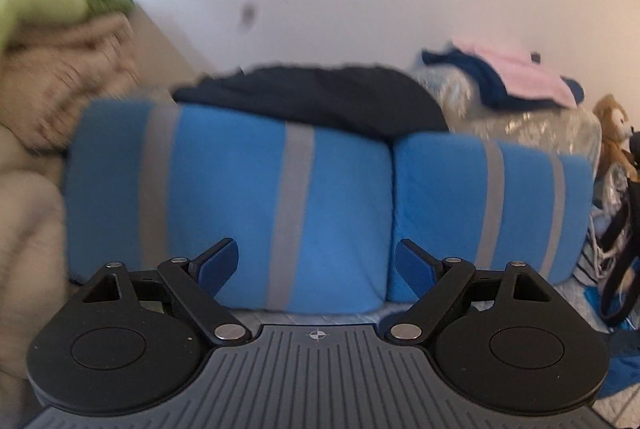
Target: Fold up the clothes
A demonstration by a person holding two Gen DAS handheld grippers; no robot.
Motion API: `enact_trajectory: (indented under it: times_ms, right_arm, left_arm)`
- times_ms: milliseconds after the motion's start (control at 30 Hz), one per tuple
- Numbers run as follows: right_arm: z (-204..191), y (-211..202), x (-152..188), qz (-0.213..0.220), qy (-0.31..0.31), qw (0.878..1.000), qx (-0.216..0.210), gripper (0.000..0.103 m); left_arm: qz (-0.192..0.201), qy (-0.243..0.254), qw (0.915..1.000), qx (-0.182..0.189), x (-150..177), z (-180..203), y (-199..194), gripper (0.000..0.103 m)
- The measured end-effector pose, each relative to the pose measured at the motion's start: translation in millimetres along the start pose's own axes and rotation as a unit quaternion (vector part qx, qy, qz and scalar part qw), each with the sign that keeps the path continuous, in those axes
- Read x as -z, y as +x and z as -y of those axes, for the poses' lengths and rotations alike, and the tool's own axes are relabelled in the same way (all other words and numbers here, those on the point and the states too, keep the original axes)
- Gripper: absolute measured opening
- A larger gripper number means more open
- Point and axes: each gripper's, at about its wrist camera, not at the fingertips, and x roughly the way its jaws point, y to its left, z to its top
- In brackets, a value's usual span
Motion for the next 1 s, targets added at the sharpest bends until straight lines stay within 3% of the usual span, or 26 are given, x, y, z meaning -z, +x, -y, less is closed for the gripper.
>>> enact_trajectory:
  times_ms: [333, 533, 667, 833, 1000]
  right_arm:
    - [-39, 125, 51, -0.128, 0.001, 0.987, -0.098, 0.103]
    - [-64, 193, 79, -0.183, 0.012, 0.971, -0.155, 0.103]
    - [-85, 234, 94, -0.211, 0.014, 0.963, -0.169, 0.103]
    - [-105, 279, 110, -0.240, 0.016, 0.953, -0.183, 0.103]
    - [-103, 327, 130, -0.301, 0.058, 0.932, -0.192, 0.103]
  left_arm:
    - [-0.093, 0.024, 0.9936, 0.059, 39, 15, 99, 0.087]
    - [-0.152, 0.044, 0.9828, 0.096, 60, 28, 160, 0.087]
    - [-0.185, 0.047, 0.9750, 0.113, 68, 38, 205, 0.087]
    - [-0.250, -0.023, 0.9508, 0.181, 83, 33, 260, 0.087]
    - [-0.304, -0.084, 0.9268, 0.204, 105, 27, 295, 0.086]
